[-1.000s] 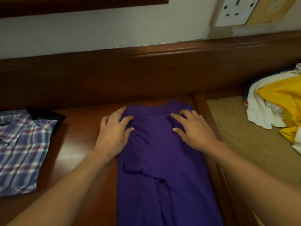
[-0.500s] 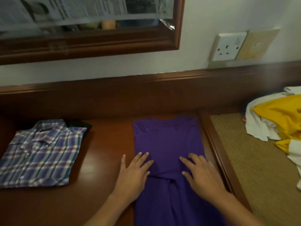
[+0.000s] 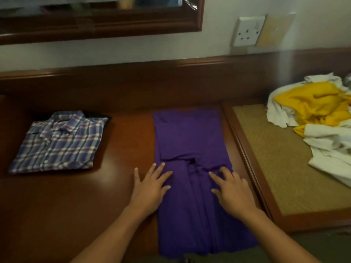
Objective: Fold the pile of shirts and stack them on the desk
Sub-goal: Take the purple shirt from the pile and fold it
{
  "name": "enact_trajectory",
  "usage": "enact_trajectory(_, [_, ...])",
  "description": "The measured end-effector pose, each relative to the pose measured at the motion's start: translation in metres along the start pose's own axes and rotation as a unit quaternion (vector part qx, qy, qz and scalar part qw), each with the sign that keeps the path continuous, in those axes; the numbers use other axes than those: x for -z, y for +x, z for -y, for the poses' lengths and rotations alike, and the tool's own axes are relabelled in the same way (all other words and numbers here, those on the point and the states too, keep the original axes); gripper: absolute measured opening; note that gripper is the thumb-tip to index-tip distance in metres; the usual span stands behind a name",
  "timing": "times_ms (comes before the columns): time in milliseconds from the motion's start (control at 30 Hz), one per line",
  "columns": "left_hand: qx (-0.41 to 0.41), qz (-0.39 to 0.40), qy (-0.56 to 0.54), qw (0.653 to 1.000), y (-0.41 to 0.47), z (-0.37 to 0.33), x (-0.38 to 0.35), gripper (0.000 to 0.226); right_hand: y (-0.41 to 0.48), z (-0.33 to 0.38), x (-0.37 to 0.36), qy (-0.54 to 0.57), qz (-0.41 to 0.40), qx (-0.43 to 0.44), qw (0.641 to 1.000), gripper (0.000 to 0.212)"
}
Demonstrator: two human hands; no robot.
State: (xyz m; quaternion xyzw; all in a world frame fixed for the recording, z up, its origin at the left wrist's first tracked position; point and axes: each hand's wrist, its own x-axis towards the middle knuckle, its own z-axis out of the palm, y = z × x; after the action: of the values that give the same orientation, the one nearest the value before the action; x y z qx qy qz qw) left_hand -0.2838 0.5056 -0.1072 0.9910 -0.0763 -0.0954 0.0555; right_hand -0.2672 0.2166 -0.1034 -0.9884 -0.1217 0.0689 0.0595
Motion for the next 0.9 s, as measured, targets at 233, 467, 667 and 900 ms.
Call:
enact_trajectory(233, [-0.149,-0.076,-0.037,0.985,-0.086,-0.039,-0.019,0.039,-0.078,0.010,0.007,0.192,-0.096,-0.063,0.975,0.014])
enact_trajectory(467, [-0.066,-0.043,-0.037,0.996,-0.123,-0.074,-0.029,0.048,-0.154,0.022,-0.033,0.209,-0.002,-0.022,0.978,0.041])
enact_trajectory(667, [0.121,-0.187,-0.204,0.953,-0.177,-0.085,-0.051,0.023,-0.189,-0.002,-0.037,0.354,-0.138,-0.167,0.910,0.026])
enact_trajectory(900, [0.325,-0.119,-0.546,0.763,-0.196,-0.115,-0.097,0.033,-0.204,-0.018,-0.059,0.474,-0.143,-0.325,0.806,0.024])
